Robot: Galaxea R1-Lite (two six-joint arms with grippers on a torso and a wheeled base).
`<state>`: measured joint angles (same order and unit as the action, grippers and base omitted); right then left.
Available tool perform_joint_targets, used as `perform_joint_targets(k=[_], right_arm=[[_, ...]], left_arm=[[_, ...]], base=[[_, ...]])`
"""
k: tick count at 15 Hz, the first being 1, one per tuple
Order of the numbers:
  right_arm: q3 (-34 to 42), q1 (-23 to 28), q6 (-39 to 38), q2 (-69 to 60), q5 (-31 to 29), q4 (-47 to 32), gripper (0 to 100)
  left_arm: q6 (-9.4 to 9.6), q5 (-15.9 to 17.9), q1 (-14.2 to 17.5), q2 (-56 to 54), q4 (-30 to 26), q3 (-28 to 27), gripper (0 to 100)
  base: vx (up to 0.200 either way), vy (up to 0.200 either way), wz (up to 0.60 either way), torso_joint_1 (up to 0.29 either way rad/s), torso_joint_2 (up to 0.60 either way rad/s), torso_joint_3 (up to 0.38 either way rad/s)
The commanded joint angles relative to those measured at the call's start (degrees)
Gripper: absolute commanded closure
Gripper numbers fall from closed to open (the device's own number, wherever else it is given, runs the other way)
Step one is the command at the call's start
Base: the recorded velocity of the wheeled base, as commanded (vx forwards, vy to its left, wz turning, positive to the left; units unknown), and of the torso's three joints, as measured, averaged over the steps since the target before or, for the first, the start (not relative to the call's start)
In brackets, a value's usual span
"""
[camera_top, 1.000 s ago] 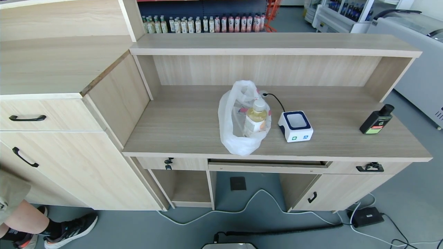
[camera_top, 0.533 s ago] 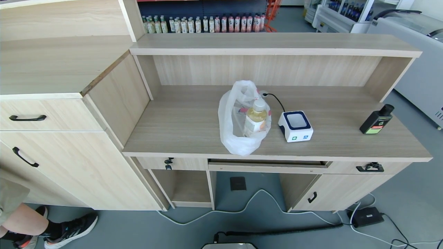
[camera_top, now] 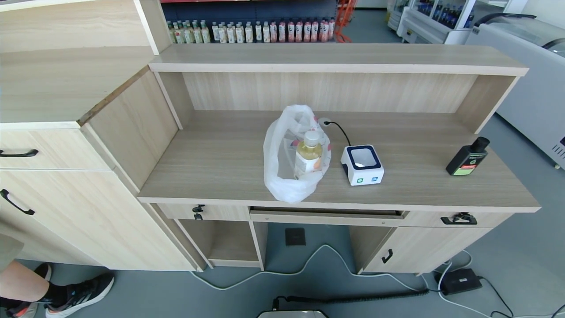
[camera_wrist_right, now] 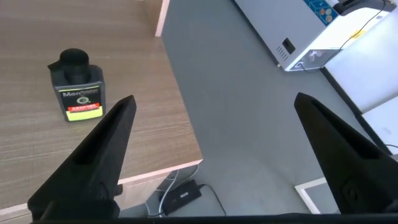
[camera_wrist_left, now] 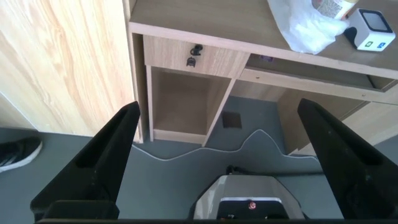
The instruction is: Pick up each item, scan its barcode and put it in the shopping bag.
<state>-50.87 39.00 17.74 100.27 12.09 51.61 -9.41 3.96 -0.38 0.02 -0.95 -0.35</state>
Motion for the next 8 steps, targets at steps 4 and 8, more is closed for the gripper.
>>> perform_joint_targets(k=[4, 8], right_arm=[[2.1, 0.3, 2.0, 1.5, -0.8, -0.3, 0], [2.7, -0.2, 2.1, 5.4, -0.8, -0.1, 0]], left_arm=[[-0.26, -0.1, 0.0, 0.0, 0.1, 0.0, 0], [-0.26, -0.1, 0.0, 0.0, 0.1, 0.0, 0]], base=[[0.000, -0.050, 0.00, 0.001, 0.00, 0.001], [0.000, 0.000, 0.00, 0.000, 0.00, 0.000]])
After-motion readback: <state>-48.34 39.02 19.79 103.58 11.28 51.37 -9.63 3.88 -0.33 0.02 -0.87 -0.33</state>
